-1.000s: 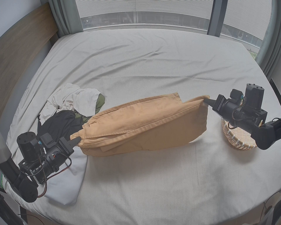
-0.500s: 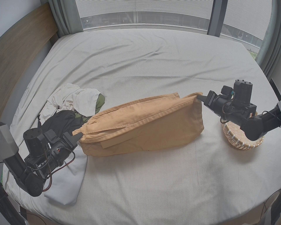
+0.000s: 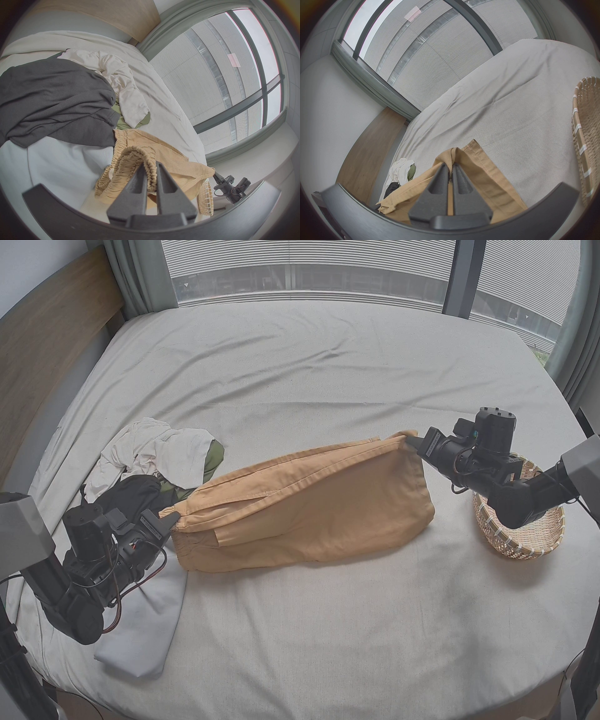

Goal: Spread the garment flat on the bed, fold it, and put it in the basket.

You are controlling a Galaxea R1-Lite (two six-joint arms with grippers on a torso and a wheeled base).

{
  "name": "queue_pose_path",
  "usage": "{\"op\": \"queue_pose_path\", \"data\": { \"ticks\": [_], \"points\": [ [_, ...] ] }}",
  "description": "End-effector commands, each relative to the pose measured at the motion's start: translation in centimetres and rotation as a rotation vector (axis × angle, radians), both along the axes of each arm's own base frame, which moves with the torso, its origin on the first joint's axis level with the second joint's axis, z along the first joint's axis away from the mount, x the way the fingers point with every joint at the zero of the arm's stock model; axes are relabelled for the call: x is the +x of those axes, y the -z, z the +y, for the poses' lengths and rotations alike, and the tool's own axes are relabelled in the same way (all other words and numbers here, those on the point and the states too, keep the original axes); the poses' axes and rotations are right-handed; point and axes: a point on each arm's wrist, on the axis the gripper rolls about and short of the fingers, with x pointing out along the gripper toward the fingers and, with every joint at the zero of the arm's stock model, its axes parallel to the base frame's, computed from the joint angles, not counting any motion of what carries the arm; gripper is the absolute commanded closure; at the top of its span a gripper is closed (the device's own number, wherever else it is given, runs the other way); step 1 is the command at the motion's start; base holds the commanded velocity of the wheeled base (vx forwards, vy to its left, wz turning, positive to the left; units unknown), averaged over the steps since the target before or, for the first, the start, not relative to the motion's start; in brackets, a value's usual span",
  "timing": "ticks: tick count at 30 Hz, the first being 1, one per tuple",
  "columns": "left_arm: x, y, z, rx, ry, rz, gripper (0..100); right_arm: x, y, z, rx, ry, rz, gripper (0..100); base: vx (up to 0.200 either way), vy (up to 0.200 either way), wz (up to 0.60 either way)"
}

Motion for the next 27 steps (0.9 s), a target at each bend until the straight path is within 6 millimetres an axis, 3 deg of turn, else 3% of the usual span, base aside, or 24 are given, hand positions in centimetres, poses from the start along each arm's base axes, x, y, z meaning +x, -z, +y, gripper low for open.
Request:
{"op": "queue_pose_path", "data": {
  "ticks": [1, 4, 8, 12, 17, 24, 27],
  "points": [
    [0.9, 0.7, 0.4, 0.002, -0.017, 0.011, 0, 1.3, 1.2, 0.4, 0.002, -0.008, -0.009, 0, 0.000, 0.000, 0.00],
    [1.7, 0.8, 1.0, -0.001, -0.037, -0.004, 0, 2.4, 1.5, 0.4, 0.017, 0.012, -0.049, 0, 0.000, 0.000, 0.00],
    [1.9, 0.4, 1.8, -0.004, -0.068, -0.021, 0, 2.0, 0.7, 0.1, 0.044, 0.065, -0.085, 0, 0.000, 0.000, 0.00],
    [1.1, -0.5, 1.8, -0.003, -0.078, -0.038, 0, -0.9, 0.4, -0.6, 0.031, 0.062, -0.046, 0, 0.000, 0.000, 0.00],
    [-1.6, -1.7, 0.4, -0.006, -0.011, -0.042, 0, -4.9, 2.0, -1.3, 0.006, 0.054, 0.060, 0, 0.000, 0.000, 0.00],
    [-5.3, -1.7, -1.5, 0.018, 0.095, -0.009, 0, -8.9, 4.3, -1.8, -0.008, 0.042, 0.095, 0, 0.000, 0.000, 0.00],
    [-6.6, -0.9, -1.7, 0.078, 0.143, 0.022, 0, -10.0, 5.3, -1.8, -0.020, 0.034, 0.135, 0, 0.000, 0.000, 0.00]
  ]
}}
